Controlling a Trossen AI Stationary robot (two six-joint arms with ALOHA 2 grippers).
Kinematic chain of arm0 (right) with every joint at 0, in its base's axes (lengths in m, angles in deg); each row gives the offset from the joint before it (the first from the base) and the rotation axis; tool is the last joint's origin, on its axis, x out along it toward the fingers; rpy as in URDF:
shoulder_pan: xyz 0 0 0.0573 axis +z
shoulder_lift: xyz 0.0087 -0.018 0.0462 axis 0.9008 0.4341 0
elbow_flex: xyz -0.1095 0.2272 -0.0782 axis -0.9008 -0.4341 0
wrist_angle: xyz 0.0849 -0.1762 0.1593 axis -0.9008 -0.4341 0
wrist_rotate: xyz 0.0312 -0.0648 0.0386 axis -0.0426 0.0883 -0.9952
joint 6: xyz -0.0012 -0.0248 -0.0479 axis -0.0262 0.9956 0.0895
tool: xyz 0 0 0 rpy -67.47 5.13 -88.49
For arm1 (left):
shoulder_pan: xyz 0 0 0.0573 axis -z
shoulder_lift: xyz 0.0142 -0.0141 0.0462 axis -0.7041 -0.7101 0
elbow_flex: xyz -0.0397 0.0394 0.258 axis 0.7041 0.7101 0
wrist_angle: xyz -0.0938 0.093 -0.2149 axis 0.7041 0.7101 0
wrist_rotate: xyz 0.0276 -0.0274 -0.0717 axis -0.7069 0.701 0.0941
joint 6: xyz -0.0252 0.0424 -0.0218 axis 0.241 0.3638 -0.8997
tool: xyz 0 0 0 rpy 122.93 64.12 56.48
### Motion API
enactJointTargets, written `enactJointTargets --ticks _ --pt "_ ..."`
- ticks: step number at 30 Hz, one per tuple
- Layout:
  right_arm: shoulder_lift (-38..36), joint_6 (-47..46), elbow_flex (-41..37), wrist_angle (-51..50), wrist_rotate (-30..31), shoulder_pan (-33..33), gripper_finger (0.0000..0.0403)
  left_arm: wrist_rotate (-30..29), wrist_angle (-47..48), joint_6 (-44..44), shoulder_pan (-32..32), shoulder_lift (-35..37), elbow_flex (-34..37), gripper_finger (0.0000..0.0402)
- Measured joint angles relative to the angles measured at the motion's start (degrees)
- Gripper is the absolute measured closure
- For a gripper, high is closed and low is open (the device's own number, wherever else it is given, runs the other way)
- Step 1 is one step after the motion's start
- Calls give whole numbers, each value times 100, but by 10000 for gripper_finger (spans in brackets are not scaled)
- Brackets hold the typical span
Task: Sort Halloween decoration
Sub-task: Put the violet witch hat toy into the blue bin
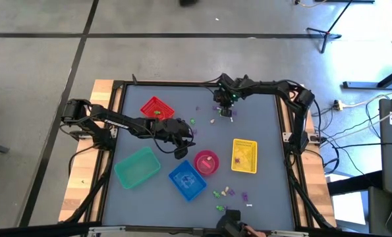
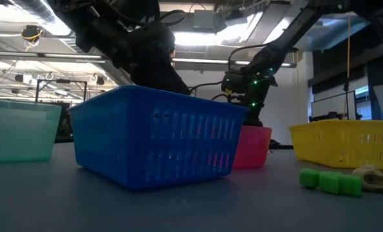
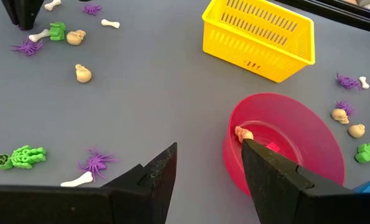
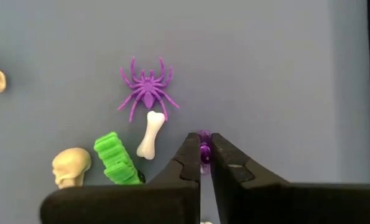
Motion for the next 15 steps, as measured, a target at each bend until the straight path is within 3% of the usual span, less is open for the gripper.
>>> enactJointTargets --ticks 12,15 --pt "35 4 1272 -1819 -3 7 393 0 2 17 4 0 0 237" --pt "33 2 1588 -2213 -292 7 393 0 2 33 2 0 0 237"
